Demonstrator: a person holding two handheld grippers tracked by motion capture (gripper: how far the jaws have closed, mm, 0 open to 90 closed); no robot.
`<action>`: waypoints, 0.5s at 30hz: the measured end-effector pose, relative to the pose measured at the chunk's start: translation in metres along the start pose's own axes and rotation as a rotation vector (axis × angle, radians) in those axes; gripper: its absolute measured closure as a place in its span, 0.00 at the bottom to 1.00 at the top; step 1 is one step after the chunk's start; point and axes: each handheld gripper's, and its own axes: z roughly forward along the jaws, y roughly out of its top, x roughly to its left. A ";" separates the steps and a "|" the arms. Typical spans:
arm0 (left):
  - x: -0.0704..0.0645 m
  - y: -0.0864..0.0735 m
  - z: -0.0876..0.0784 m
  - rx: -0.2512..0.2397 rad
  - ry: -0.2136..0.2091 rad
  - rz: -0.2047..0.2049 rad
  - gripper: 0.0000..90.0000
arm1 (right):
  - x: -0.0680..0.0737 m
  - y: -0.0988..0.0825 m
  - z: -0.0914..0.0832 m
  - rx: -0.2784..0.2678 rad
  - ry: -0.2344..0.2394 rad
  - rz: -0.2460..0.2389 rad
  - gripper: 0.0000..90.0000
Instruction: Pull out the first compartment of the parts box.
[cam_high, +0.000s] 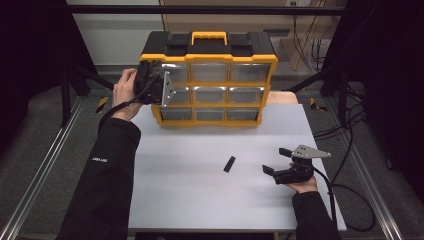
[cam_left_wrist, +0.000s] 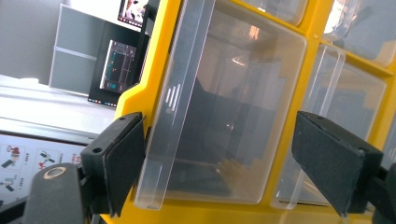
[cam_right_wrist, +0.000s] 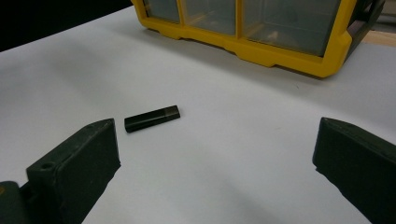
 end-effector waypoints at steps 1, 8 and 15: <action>0.000 0.000 0.000 -0.003 0.004 0.004 0.22 | 0.000 0.000 0.000 -0.001 0.001 0.001 0.01; 0.000 0.000 0.000 0.002 0.029 0.034 0.29 | 0.000 0.000 0.000 -0.003 0.001 0.002 0.01; 0.000 0.000 -0.001 0.002 0.052 0.050 0.35 | 0.000 0.000 0.000 -0.002 0.001 0.001 0.01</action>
